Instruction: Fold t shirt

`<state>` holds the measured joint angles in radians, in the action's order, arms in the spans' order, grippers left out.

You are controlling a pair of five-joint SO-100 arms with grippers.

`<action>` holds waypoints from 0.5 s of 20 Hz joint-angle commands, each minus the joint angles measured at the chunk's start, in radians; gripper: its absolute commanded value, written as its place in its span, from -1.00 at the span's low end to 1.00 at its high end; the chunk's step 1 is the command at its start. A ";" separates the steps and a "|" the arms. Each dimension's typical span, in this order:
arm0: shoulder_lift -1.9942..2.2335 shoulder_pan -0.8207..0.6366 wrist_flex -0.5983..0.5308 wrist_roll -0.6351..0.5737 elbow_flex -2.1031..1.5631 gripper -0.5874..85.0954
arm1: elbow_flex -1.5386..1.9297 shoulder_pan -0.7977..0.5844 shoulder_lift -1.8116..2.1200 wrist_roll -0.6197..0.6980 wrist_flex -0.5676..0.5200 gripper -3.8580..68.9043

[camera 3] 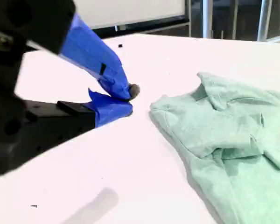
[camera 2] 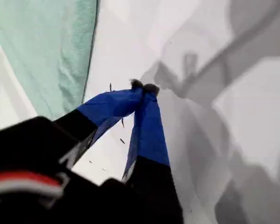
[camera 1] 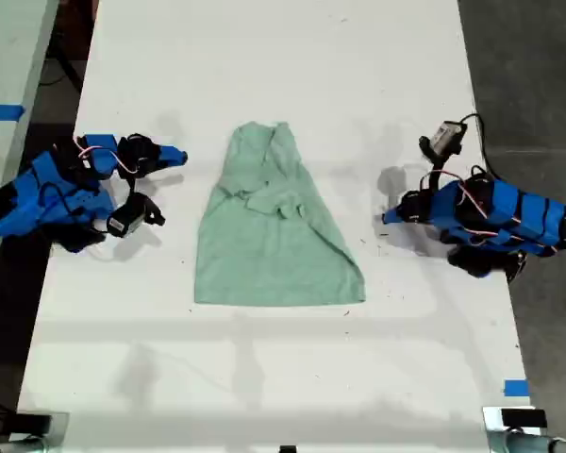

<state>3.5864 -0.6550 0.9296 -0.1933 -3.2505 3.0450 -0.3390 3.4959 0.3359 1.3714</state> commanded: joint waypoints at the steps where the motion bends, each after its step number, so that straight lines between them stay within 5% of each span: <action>1: 0.011 0.011 0.031 0.107 -0.041 -0.99 | -0.109 -0.015 -0.040 -0.173 0.066 -0.87; 10: 0.011 0.011 0.031 0.104 -0.041 -0.99 | -0.951 0.253 -1.200 -0.350 0.066 -0.24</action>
<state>3.5864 -0.6519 0.9587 -0.1012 -3.2505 2.2703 -0.1611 2.5081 0.0552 1.4373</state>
